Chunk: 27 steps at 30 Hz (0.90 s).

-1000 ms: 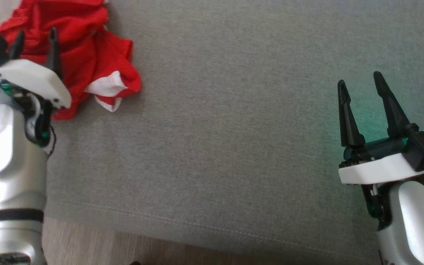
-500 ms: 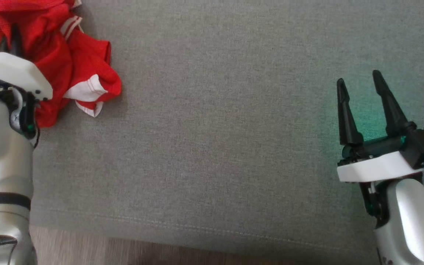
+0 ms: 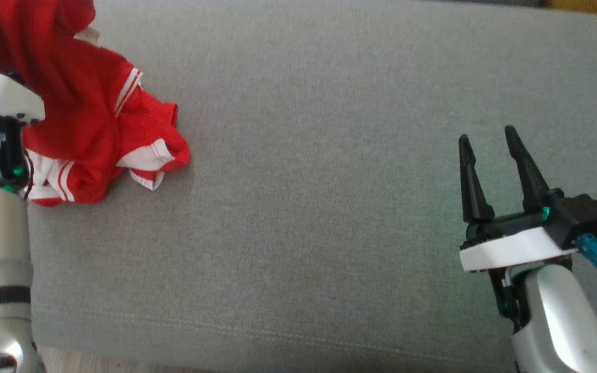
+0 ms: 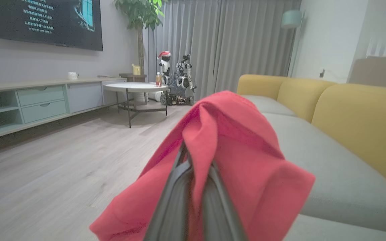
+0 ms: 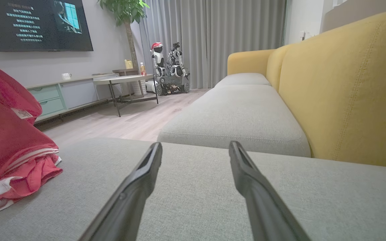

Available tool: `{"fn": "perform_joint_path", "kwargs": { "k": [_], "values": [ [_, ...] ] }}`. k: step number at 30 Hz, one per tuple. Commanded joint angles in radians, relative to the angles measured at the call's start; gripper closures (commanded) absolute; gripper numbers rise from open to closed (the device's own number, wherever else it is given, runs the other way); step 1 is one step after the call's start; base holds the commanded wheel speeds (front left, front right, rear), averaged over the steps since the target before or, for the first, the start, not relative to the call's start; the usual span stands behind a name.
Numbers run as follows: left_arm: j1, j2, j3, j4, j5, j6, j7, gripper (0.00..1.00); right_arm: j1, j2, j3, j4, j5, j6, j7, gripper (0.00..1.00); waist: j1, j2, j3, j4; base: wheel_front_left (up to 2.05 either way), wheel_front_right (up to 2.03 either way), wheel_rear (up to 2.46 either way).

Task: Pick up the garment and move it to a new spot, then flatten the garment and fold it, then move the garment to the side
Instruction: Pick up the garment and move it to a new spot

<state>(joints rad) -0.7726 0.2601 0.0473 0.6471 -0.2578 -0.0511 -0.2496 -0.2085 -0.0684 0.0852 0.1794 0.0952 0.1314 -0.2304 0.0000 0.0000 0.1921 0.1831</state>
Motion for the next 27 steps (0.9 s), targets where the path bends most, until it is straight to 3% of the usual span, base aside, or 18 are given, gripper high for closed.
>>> {"fn": "perform_joint_path", "kwargs": {
  "k": [1,14,27],
  "values": [
    [-0.018,0.055,0.030,-0.065,-0.007,-0.002,-0.011,1.00,0.006,0.014,0.022,-0.023,0.005,-0.001,-0.015,0.00,0.0000,0.0000,-0.044,-0.007,0.00,0.00,0.00],
    [0.037,-0.041,-0.060,-0.438,-0.036,0.002,0.141,1.00,-0.007,0.018,0.036,0.004,0.063,-0.001,-0.030,0.00,0.0000,0.0000,-0.123,-0.114,0.00,0.00,0.00],
    [-0.008,-0.145,-0.188,-0.477,-0.018,0.019,0.192,1.00,-0.058,0.018,0.024,-0.041,0.090,-0.001,-0.031,0.00,0.0000,0.0000,-0.064,-0.320,0.00,0.00,0.00]
  ]
}}
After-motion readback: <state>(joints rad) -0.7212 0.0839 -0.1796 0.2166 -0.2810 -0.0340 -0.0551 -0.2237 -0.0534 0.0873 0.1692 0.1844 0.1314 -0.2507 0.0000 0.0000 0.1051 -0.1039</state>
